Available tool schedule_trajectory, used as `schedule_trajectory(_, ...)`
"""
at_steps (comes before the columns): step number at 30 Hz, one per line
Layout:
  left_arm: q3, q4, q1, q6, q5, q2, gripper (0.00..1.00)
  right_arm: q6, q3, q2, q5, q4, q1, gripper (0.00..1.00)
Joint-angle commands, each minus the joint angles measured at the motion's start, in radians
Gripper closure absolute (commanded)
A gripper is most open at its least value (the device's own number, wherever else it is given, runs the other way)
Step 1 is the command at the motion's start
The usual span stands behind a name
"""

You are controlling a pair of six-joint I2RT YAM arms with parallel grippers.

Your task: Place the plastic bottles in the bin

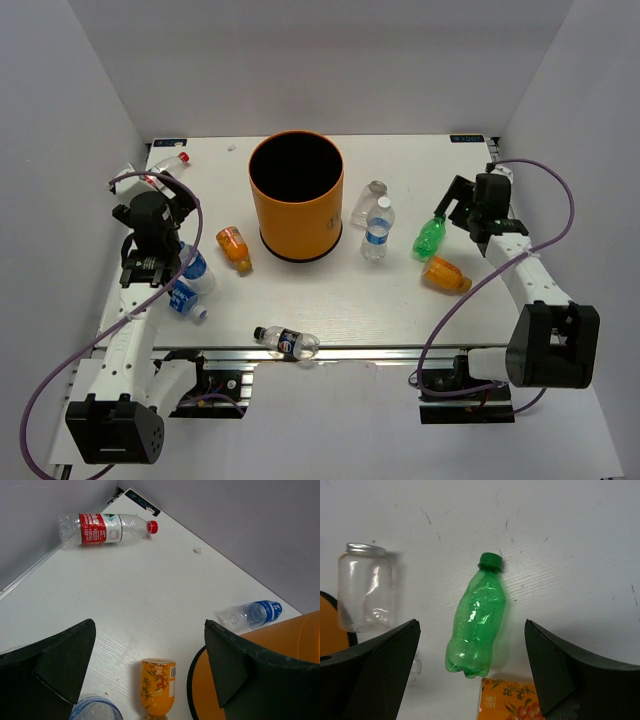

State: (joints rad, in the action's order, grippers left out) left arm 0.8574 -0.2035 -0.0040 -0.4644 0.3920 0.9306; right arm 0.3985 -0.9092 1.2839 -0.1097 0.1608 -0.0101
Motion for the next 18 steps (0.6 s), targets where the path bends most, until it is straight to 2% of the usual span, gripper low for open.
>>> schedule_trajectory(1,0.002,-0.008,0.002,0.0,0.031,0.008,0.02,0.029,-0.056,0.052,-0.137,0.075,-0.053,0.11)
schedule_trajectory(11,0.011,-0.025,0.002,-0.005,0.041,0.025,0.02,0.158,-0.164,0.291,-0.294,0.181,-0.151,0.11)
schedule_trajectory(16,0.008,-0.02,0.002,-0.008,0.039,0.028,0.02,0.163,-0.177,0.385,-0.259,0.138,-0.151,0.11)
schedule_trajectory(18,0.014,-0.027,0.002,-0.01,0.038,0.036,0.02,0.143,-0.174,0.42,-0.213,0.094,-0.152,0.16)
